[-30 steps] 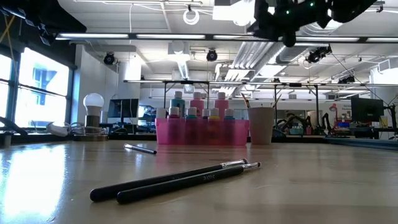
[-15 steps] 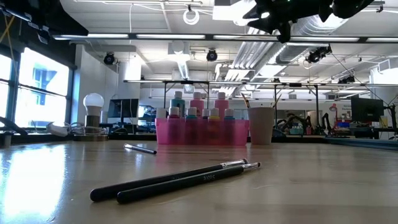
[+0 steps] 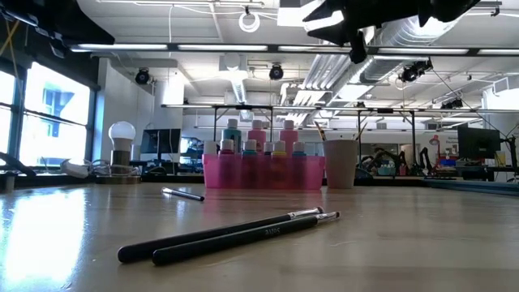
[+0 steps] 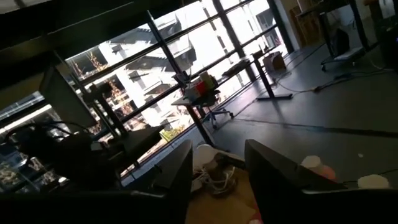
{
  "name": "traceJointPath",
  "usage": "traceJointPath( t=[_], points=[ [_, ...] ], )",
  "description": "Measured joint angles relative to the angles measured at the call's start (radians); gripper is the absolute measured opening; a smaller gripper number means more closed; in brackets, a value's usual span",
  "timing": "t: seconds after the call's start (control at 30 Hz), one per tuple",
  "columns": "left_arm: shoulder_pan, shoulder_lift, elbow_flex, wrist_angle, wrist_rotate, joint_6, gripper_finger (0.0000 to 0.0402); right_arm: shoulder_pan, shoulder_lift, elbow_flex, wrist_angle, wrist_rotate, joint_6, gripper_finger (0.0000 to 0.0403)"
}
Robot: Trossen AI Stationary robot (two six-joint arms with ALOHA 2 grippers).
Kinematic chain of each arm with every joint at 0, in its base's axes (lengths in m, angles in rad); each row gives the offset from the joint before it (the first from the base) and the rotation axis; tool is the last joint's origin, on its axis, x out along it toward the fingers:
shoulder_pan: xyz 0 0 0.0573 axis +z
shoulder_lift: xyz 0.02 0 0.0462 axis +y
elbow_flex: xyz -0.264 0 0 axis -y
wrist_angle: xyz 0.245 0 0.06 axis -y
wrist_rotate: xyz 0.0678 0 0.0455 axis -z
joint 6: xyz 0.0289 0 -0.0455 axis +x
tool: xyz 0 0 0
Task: Pick & Place Paint Supplies
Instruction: Put the silver paintbrush into the white cup
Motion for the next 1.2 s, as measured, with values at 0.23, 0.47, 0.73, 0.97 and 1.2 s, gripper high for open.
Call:
traceJointPath(
  t=[0.23,0.47,0.73,0.97,1.2],
  points=[
    [0.0,0.0,0.0,0.0,0.136,-0.003,0.0,0.147,0.051,0.0,0.109,0.003,0.007,0.014],
    [0.0,0.0,0.0,0.0,0.235,-0.004,0.0,0.313,0.124,0.0,0.222,0.008,0.016,0.014],
    [0.0,0.0,0.0,-0.019,0.241,-0.01,0.0,0.475,0.202,0.0,0.214,0.067,0.116,0.014],
    [0.0,0.0,0.0,-0.052,0.208,-0.034,0.0,0.51,0.268,0.0,0.216,0.203,0.134,0.014],
    [0.0,0.0,0.0,-0.055,0.159,-0.097,0.0,0.482,0.341,0.002,0.299,0.103,0.144,0.014]
  ],
)
